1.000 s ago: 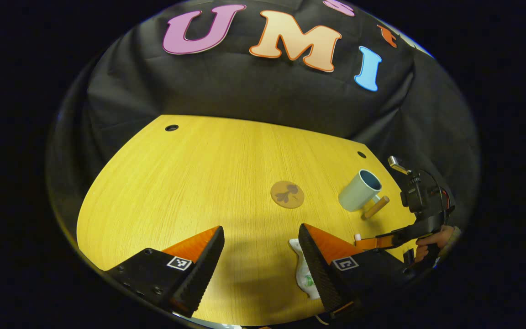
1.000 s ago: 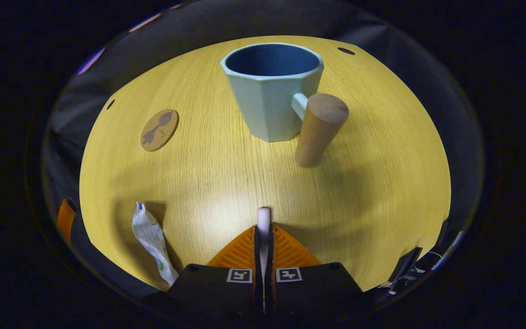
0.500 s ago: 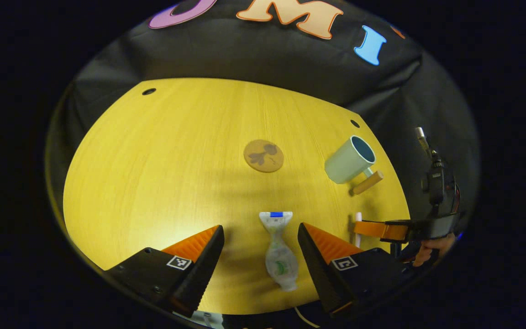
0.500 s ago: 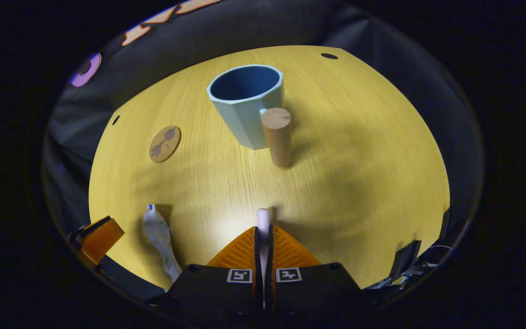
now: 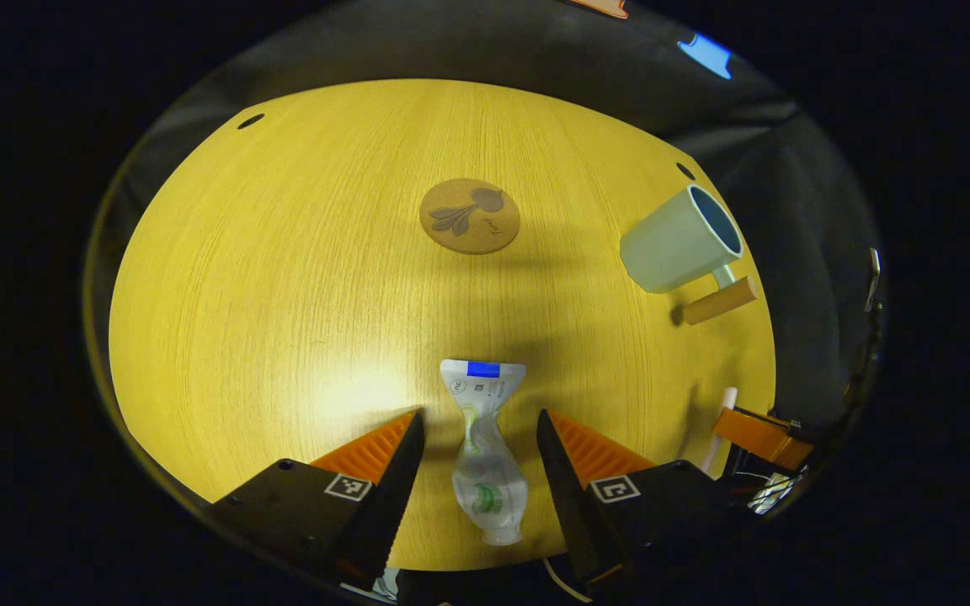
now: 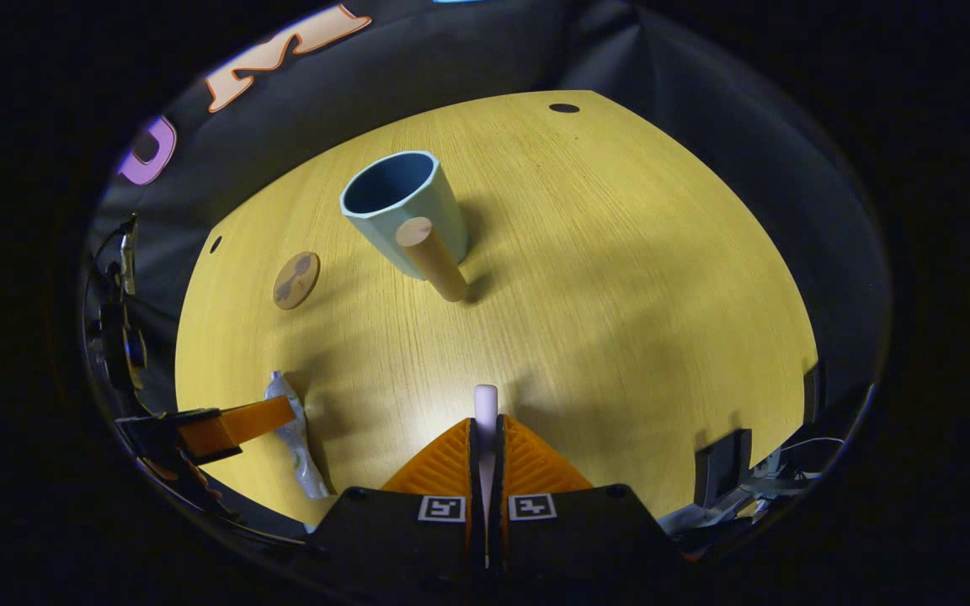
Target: Put the toothbrush and toothpaste on the desktop into the cup, then pick up the cup and place it on the coaster on the desktop.
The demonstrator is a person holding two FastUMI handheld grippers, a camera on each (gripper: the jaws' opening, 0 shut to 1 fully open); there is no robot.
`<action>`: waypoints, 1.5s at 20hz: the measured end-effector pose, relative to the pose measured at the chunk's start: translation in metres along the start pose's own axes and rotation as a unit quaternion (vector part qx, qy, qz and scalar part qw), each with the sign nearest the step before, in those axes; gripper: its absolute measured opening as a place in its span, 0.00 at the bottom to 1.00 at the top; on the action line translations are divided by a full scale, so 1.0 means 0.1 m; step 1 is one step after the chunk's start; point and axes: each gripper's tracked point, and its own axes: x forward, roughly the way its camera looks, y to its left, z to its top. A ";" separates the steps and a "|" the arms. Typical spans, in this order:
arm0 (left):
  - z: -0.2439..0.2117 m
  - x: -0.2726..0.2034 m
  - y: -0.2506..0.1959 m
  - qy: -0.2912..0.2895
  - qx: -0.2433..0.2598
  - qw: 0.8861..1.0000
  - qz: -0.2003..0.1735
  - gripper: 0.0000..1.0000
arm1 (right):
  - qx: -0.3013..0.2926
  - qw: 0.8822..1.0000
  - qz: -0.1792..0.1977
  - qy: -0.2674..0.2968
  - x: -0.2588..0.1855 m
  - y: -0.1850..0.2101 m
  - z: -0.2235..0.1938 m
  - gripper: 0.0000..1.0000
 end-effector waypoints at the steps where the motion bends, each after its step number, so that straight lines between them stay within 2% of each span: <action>1: 0.00 0.02 -0.01 0.007 0.001 1.000 0.003 0.76 | 0.002 1.000 0.000 -0.001 -0.01 -0.04 0.01 0.04; 3: -0.01 0.06 -0.02 0.016 0.001 1.000 0.009 0.72 | 0.008 1.000 0.005 -0.001 -0.02 -0.08 0.03 0.04; 5: -0.01 0.09 -0.03 0.021 -0.001 1.000 0.018 0.61 | 0.010 1.000 0.009 -0.005 -0.04 -0.12 0.07 0.04; 7: -0.03 0.11 -0.01 0.027 -0.002 0.999 0.020 0.37 | 0.008 1.000 0.010 -0.009 -0.06 -0.15 0.12 0.04; 9: -0.04 0.13 0.03 0.032 -0.002 0.999 0.032 0.24 | 0.005 1.000 0.006 -0.010 -0.08 -0.20 0.17 0.04; 10: -0.04 0.15 0.01 0.032 -0.003 0.999 0.034 0.25 | 0.002 1.000 0.005 -0.011 -0.08 -0.22 0.19 0.05; 12: -0.05 0.16 -0.01 0.033 -0.011 0.999 0.031 0.18 | 0.002 1.000 0.004 -0.013 -0.09 -0.24 0.22 0.05; 18: -0.02 0.11 -0.04 0.017 -0.023 0.999 -0.016 0.05 | 0.005 1.000 0.006 -0.028 -0.11 -0.29 0.36 0.05; 22: 0.14 -0.05 -0.09 -0.032 -0.011 0.999 -0.034 0.03 | 0.015 0.996 0.042 -0.079 -0.27 -0.14 0.64 0.04; 26: 0.55 -0.37 -0.23 -0.124 0.013 0.990 -0.069 0.02 | 0.041 0.982 0.106 -0.153 -0.62 0.15 1.04 0.04; 30: 0.87 -0.66 -0.44 -0.190 0.048 0.974 -0.111 0.02 | 0.052 0.961 0.145 -0.232 -1.00 0.39 1.46 0.04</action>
